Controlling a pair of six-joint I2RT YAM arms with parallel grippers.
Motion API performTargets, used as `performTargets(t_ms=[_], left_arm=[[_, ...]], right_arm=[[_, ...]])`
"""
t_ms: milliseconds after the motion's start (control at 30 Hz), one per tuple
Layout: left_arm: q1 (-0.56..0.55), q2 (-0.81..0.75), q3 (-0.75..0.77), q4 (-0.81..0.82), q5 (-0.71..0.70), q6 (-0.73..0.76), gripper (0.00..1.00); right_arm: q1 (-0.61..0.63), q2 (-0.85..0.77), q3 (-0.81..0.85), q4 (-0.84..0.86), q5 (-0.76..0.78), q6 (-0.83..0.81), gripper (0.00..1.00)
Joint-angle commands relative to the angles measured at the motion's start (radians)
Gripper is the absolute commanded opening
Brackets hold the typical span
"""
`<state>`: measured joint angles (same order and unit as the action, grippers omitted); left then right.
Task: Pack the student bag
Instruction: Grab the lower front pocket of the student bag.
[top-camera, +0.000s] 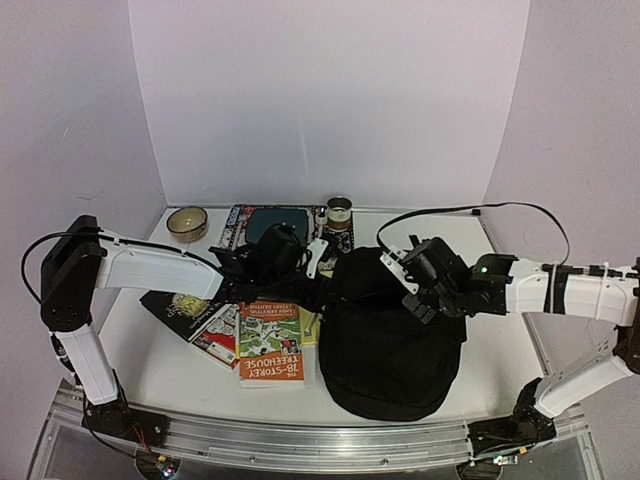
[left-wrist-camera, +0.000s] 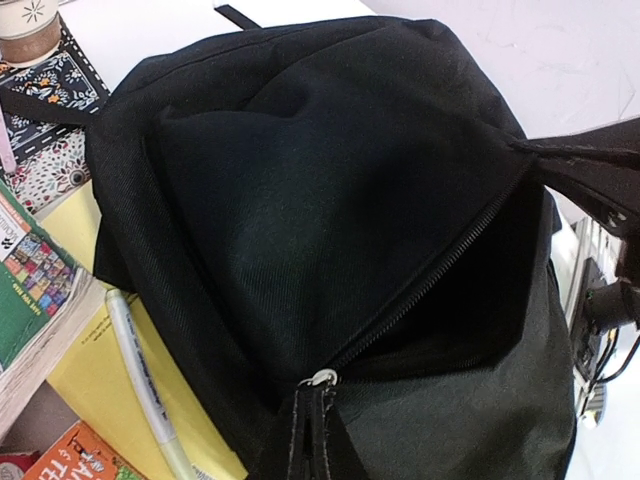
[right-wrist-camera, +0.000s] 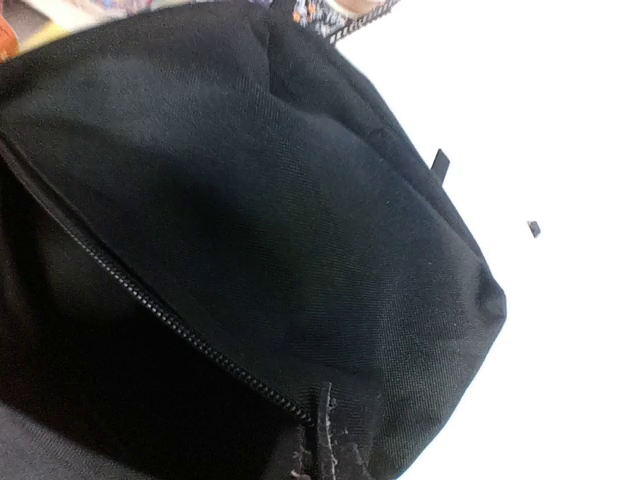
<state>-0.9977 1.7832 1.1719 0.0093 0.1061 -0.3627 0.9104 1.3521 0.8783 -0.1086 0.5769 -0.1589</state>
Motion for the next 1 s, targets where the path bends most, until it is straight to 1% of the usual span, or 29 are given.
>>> performTargets(t_ms=[0,100,267,300,400,467,567,700,767,867,967], left_arm=[[0.005,0.012,0.074,0.033,0.017,-0.009,0.11],[0.005,0.009,0.085,0.033,0.017,-0.017,0.24],[-0.002,-0.004,0.083,0.034,-0.005,-0.022,0.56],[-0.004,-0.007,0.081,0.033,-0.013,-0.022,0.6],[-0.008,-0.029,0.059,0.031,-0.037,-0.031,0.68],[-0.007,-0.054,0.034,0.028,-0.072,-0.035,0.71],[-0.006,-0.092,0.007,-0.008,-0.16,-0.033,0.75],[-0.006,-0.129,-0.006,-0.083,-0.257,-0.03,0.76],[-0.004,-0.141,-0.018,-0.109,-0.299,-0.028,0.75],[-0.004,-0.131,-0.009,-0.181,-0.361,-0.028,0.7],[-0.004,-0.089,0.02,-0.239,-0.375,-0.03,0.65]], right_arm=[[0.0,-0.106,-0.004,0.093,-0.003,0.009,0.0],[0.0,-0.127,0.0,0.099,-0.014,-0.002,0.0],[0.0,-0.136,0.001,0.112,-0.009,0.019,0.0],[0.0,-0.141,-0.003,0.127,-0.007,0.029,0.0],[0.0,-0.154,-0.006,0.145,0.04,0.068,0.0],[0.0,-0.162,-0.005,0.146,0.086,0.091,0.0],[0.0,-0.183,-0.015,0.147,0.099,0.089,0.0],[0.0,-0.205,-0.032,0.138,0.114,0.082,0.0],[0.001,-0.215,-0.036,0.128,0.114,0.083,0.0],[0.0,-0.225,-0.041,0.113,0.113,0.093,0.0],[0.001,-0.226,-0.045,0.109,0.109,0.104,0.0]])
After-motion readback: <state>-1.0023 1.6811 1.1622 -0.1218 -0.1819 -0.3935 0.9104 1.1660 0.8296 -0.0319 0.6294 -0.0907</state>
